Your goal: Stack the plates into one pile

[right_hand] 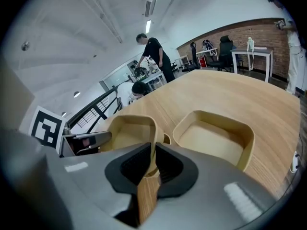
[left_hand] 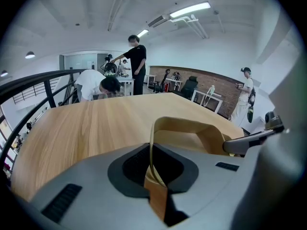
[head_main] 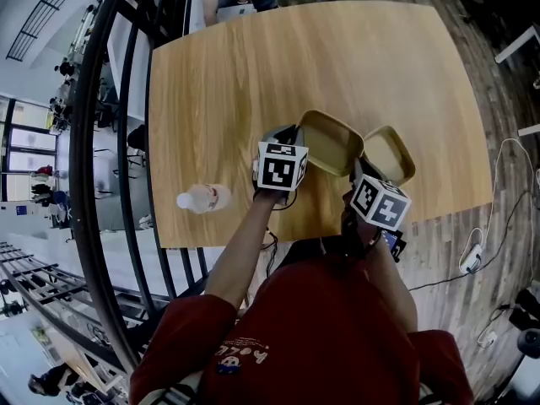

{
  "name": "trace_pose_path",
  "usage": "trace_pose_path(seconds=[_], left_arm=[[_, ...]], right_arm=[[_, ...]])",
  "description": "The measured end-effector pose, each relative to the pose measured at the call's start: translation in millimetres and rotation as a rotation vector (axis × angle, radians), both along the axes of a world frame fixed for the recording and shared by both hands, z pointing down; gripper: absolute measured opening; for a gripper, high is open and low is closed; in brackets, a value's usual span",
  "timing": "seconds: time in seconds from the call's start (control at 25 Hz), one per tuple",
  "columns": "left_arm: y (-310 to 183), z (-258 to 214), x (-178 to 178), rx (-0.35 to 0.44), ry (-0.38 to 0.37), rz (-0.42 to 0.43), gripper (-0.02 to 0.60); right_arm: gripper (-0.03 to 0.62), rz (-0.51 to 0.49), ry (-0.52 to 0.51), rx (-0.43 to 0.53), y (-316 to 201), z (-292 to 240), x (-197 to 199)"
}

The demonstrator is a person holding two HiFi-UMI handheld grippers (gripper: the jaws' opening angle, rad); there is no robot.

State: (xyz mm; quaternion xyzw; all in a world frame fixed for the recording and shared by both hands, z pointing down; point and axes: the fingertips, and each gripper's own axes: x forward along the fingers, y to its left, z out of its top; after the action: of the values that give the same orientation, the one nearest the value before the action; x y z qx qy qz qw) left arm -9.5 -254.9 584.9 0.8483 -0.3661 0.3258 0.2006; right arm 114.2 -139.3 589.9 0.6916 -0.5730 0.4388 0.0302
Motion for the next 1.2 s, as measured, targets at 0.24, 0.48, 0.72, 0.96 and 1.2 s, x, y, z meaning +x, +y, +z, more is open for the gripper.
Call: trace_pose_path(seconds=[0.24, 0.48, 0.72, 0.96, 1.2], left_arm=[[-2, 14, -1, -0.033, -0.011, -0.007, 0.025], [-1, 27, -5, -0.057, -0.035, -0.002, 0.025], [3, 38, -2, -0.070, -0.060, 0.009, 0.025], [3, 39, -3, -0.043, -0.075, 0.001, 0.044], [-1, 47, -5, -0.052, -0.092, -0.001, 0.064]], right_arm=[[0.043, -0.012, -0.005, -0.031, -3, 12, 0], [0.044, -0.017, -0.002, -0.061, -1, 20, -4], [0.044, -0.020, -0.005, -0.089, 0, 28, -1], [0.053, -0.027, 0.028, -0.116, 1, 31, -2], [0.075, -0.020, 0.057, -0.123, 0, 34, 1]])
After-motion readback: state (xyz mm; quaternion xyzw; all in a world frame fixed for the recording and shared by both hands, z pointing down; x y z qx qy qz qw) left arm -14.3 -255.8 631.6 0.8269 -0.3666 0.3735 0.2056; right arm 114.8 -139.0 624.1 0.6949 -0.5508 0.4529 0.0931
